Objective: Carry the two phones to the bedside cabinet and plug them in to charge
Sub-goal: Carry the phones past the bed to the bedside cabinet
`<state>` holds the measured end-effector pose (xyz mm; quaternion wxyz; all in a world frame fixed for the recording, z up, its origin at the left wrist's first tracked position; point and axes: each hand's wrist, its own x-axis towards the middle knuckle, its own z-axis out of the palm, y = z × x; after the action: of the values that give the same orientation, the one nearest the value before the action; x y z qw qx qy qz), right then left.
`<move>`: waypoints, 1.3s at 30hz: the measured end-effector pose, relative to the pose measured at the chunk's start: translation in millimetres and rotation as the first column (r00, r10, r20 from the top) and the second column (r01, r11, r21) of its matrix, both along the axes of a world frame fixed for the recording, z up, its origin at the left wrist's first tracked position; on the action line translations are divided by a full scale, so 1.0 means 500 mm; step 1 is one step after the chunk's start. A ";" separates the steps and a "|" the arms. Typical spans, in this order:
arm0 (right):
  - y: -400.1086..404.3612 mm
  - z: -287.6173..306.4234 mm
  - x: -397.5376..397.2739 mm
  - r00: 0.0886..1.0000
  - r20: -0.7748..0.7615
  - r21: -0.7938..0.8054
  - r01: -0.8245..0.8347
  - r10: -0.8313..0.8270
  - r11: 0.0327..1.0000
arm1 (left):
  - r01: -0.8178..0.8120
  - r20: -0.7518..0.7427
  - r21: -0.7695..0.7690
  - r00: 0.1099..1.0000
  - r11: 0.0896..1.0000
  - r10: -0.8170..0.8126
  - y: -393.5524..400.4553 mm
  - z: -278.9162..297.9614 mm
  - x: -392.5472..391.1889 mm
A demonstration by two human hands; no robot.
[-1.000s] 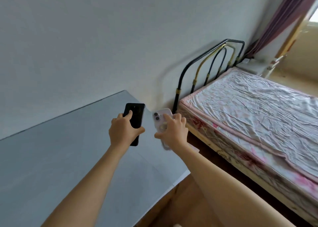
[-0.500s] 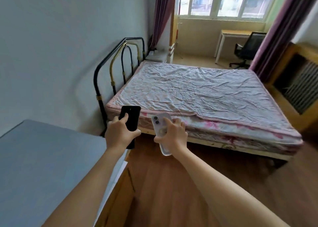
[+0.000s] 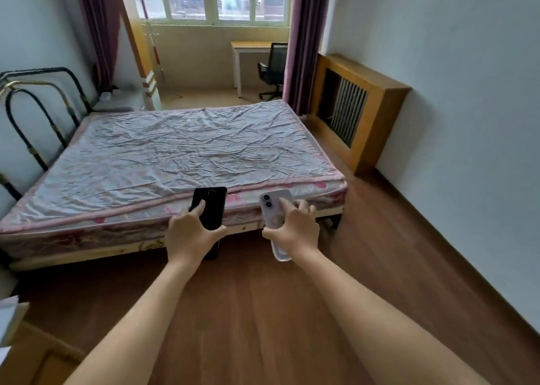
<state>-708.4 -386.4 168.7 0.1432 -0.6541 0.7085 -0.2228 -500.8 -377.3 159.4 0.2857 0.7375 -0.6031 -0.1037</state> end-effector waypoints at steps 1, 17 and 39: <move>-0.001 0.000 -0.056 0.999 -0.003 -0.001 0.042 -0.042 0.999 | 0.037 -0.003 -0.001 0.999 0.999 -0.037 -0.010 -0.003 -0.054; -0.059 -0.012 -0.647 0.899 -0.003 0.000 0.439 -0.439 0.899 | 0.401 -0.020 0.046 0.916 0.915 -0.400 -0.234 0.000 -0.679; -0.562 -0.023 -1.248 0.820 -0.008 -0.008 0.572 -0.573 0.820 | 0.536 0.078 -0.018 0.842 0.844 -0.533 -0.808 -0.017 -1.281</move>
<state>-1332.6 -667.4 157.2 0.0648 -0.4128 0.8722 -0.2542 -1141.3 -781.1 150.8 0.2387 0.5377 -0.7961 -0.1417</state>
